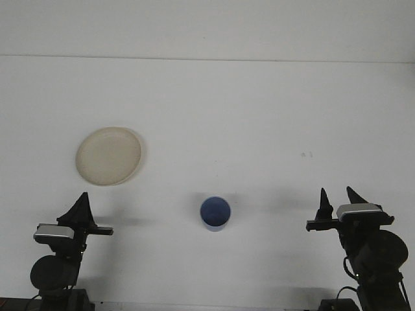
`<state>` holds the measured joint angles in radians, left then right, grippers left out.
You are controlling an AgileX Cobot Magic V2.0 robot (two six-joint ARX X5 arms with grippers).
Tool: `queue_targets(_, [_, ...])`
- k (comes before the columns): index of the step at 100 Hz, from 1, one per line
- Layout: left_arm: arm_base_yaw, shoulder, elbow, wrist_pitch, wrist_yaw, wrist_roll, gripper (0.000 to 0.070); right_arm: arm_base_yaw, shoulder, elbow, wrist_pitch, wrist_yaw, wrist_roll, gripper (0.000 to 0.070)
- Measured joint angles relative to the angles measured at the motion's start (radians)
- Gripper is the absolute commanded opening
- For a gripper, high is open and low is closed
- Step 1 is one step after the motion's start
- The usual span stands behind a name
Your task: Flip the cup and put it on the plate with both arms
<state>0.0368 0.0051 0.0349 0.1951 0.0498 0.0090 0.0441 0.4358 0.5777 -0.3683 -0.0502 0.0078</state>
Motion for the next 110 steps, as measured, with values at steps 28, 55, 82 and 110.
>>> queue_targets(28, [0.0,0.023,0.158,-0.143,0.0,-0.05,0.0011,0.0,0.0,0.0,0.003,0.0,0.0,0.0415])
queue_targets(55, [0.0,0.217,0.473,-0.435,0.0,-0.076,0.0011,0.0,0.0,0.0,0.012,0.0,0.0,0.0415])
queue_targets(82, [0.0,0.459,0.792,-0.724,0.0,-0.078,0.0011,0.0,0.0,0.0,0.012,0.0,0.0,0.0415])
queue_targets(110, [0.0,0.673,0.976,-0.979,0.0,-0.05,0.0011,0.0,0.0,0.0,0.012,0.0,0.0,0.0415])
